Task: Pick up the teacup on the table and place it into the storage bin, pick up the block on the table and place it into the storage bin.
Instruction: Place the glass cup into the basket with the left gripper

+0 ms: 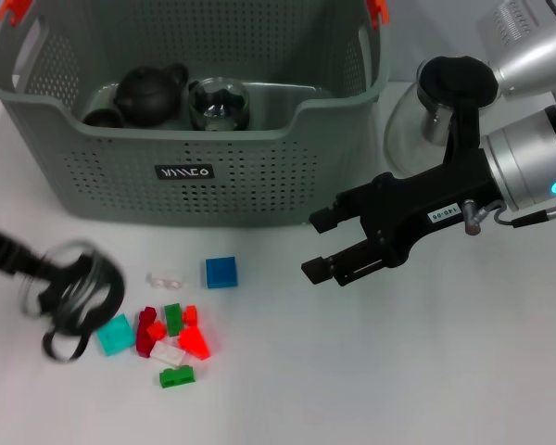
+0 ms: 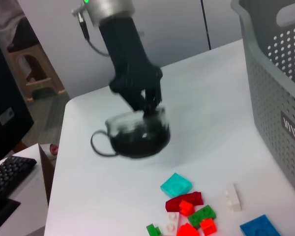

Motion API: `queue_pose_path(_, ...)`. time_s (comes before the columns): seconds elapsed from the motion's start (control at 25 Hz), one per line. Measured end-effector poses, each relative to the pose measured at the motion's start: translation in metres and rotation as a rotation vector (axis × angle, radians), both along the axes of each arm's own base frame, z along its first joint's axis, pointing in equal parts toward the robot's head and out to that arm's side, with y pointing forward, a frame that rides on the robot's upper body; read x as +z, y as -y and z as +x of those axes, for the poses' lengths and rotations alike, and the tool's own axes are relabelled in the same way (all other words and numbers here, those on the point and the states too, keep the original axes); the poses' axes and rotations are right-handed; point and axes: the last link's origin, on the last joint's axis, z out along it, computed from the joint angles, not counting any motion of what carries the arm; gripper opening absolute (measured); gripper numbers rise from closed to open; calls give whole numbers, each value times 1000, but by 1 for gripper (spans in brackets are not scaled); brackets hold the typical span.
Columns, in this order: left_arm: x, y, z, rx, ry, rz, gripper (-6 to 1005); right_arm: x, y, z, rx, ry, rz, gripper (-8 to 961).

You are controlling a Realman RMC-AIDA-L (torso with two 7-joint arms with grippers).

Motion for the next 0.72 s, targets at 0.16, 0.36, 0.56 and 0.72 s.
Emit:
queue_pose_path(0.16,18,-9,27,-65,143,40,41,1,0,-2,0,-15,-3,824)
queue_pose_path(0.36,34,-26,58,-141,294,72,41,2,3,-2,0,-20,-25,824)
queue_pose_path(0.56,42,-53,80,-191,328,129,40,5,9,0,-3,-17,-62,825)
queue_pose_path(0.72,37,-78,87,-217,295,218,40,5,13,5,-10,-11,-80,825)
